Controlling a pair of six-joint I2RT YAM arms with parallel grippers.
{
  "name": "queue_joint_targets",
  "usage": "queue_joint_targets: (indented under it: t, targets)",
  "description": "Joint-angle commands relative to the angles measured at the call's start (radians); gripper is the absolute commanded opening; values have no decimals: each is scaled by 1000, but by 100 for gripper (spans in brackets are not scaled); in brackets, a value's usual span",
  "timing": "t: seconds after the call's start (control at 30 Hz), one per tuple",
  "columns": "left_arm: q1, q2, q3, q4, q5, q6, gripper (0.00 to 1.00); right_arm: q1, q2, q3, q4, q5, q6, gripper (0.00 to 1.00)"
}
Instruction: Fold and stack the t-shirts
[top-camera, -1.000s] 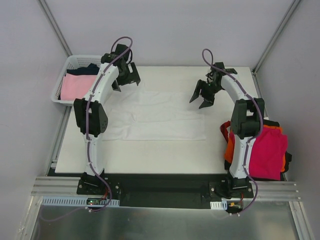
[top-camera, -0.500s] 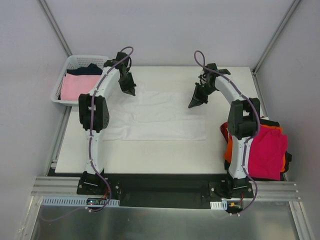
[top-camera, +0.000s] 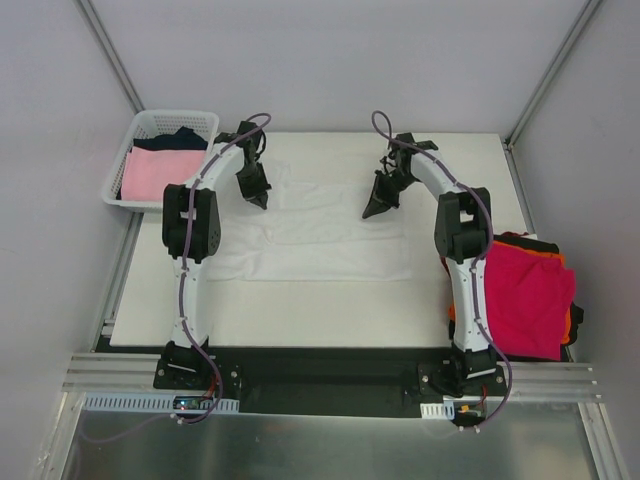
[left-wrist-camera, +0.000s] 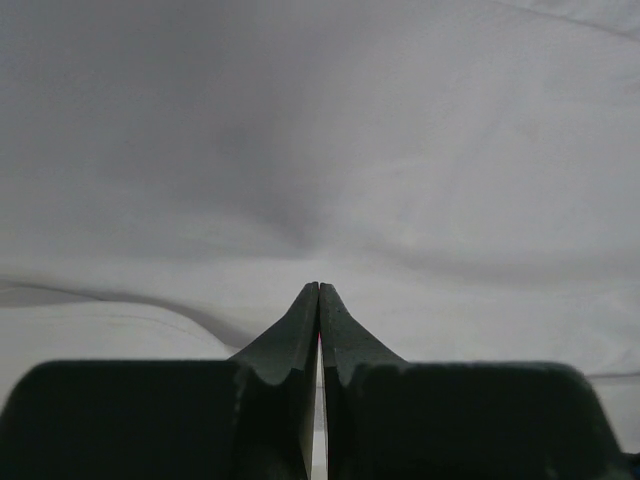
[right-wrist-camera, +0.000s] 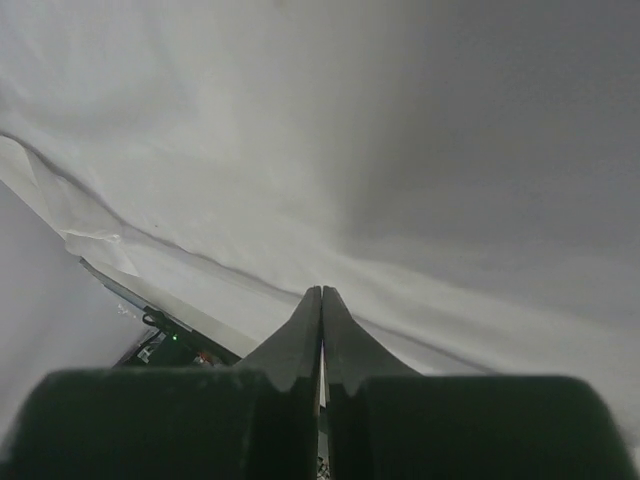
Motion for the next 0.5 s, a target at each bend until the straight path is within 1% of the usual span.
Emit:
queue_joint_targets:
  t: [0.0, 0.03, 0.07, 0.13, 0.27, 0.47]
  targets:
    - [0, -18, -37, -9, -97, -19, 0, 7, 27, 42, -22, -73, -7, 1]
    - [0, -29, -55, -13, -117, -37, 0, 8, 36, 42, -16, -80, -4, 1]
    - [0, -38, -64, -19, -202, -45, 0, 8, 39, 40, -14, -84, -4, 1]
    - [6, -60, -83, -24, -231, -50, 0, 5, 49, 42, -13, -90, 0, 1]
    - [10, -40, -81, -36, -234, -39, 0, -7, 62, 40, -11, -104, 10, 1]
    - [15, 23, -83, -52, -171, -69, 0, -21, 67, 40, 0, -104, 30, 1]
